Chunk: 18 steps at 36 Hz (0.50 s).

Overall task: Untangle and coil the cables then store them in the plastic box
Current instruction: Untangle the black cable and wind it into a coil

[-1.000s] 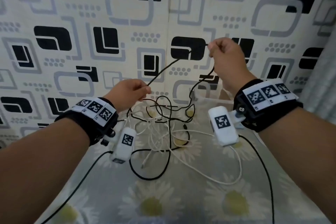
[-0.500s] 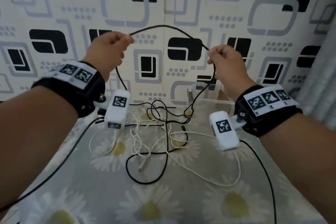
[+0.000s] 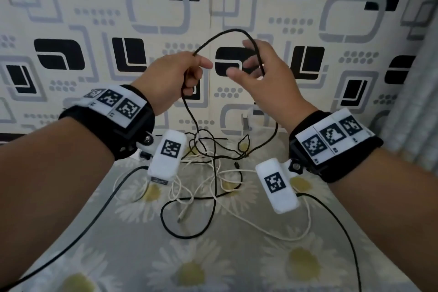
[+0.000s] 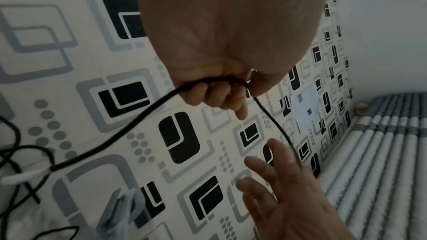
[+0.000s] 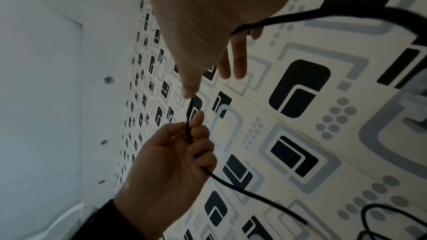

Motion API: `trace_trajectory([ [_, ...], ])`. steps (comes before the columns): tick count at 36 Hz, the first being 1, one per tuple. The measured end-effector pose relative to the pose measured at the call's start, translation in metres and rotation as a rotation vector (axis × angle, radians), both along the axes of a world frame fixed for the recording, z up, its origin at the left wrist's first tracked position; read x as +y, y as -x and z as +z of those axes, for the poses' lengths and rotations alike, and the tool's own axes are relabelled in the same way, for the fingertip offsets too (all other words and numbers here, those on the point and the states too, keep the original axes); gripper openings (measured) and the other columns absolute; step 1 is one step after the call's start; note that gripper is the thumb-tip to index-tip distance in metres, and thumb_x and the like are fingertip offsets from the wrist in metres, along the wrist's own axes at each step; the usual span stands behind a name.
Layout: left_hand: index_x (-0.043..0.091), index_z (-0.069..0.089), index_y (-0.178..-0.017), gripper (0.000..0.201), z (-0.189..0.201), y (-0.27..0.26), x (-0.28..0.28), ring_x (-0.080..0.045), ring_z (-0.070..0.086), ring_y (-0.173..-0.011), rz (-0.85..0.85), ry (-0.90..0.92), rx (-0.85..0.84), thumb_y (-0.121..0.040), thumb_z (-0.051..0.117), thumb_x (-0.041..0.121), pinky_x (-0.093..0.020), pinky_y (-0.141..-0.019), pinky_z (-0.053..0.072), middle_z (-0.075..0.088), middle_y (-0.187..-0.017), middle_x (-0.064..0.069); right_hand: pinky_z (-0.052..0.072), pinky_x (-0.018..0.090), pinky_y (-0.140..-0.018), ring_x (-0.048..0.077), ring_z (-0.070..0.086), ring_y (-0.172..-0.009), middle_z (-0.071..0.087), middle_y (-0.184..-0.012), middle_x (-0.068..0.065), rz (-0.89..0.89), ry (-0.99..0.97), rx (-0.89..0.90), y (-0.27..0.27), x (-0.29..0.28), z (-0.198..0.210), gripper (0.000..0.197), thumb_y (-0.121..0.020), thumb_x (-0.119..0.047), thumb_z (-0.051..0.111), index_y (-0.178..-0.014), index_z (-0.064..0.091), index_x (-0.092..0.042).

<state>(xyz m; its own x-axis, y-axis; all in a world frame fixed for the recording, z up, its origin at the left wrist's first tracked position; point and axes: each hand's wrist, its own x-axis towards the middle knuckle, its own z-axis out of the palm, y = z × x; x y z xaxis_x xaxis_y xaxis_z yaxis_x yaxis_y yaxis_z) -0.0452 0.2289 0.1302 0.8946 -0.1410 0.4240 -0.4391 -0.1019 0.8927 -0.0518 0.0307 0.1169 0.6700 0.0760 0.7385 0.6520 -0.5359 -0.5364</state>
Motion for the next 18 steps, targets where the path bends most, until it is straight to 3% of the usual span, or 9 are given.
trace_trajectory([
  [3,0.008,0.064,-0.097,0.027,-0.005,0.001,-0.005,-0.009,0.038,-0.054,-0.025,-0.007,0.028,-0.099,0.037,0.013,-0.021,-0.052,0.034,0.050,-0.067,0.004,0.043,0.018,-0.058,0.002,0.050,-0.056,0.056,-0.071,-0.005,0.072,-0.184,0.001,0.000,0.002,0.003,0.016,-0.097,-0.033,0.053,-0.106,0.058,-0.020],
  [7,0.015,0.061,-0.097,0.022,-0.014,0.002,-0.004,-0.010,0.035,-0.055,-0.013,-0.142,0.027,-0.097,0.042,0.005,-0.024,-0.059,0.036,0.045,-0.068,0.004,0.039,0.019,-0.050,0.003,0.043,-0.048,0.051,-0.059,-0.004,-0.014,-0.371,0.012,-0.006,-0.010,0.003,0.026,-0.102,-0.027,0.041,-0.091,0.063,-0.019],
  [14,0.020,0.070,-0.097,0.014,-0.038,-0.003,0.008,-0.009,0.042,-0.061,0.032,-0.308,0.058,-0.096,0.056,0.020,-0.031,-0.074,0.039,0.050,-0.072,0.003,0.034,0.021,-0.046,0.009,0.039,-0.049,0.044,-0.058,-0.002,-0.093,-0.543,0.020,-0.018,-0.037,0.001,0.032,-0.102,-0.027,0.038,-0.078,0.058,-0.025],
  [16,0.021,0.071,-0.097,0.014,-0.045,-0.005,0.011,-0.009,0.043,-0.062,0.048,-0.354,0.082,-0.095,0.057,0.020,-0.028,-0.074,0.040,0.052,-0.078,-0.002,0.033,0.019,-0.045,0.008,0.037,-0.048,0.042,-0.057,-0.001,-0.103,-0.604,0.031,-0.019,-0.044,0.000,0.031,-0.102,-0.027,0.038,-0.079,0.058,-0.022],
  [18,0.018,0.072,-0.098,0.016,-0.051,-0.007,0.013,-0.007,0.042,-0.058,0.073,-0.372,0.101,-0.096,0.056,0.019,-0.020,-0.064,0.040,0.050,-0.069,0.000,0.033,0.020,-0.048,0.008,0.038,-0.049,0.042,-0.057,-0.003,-0.130,-0.683,0.036,-0.022,-0.052,0.001,0.032,-0.102,-0.029,0.038,-0.077,0.058,-0.022],
])
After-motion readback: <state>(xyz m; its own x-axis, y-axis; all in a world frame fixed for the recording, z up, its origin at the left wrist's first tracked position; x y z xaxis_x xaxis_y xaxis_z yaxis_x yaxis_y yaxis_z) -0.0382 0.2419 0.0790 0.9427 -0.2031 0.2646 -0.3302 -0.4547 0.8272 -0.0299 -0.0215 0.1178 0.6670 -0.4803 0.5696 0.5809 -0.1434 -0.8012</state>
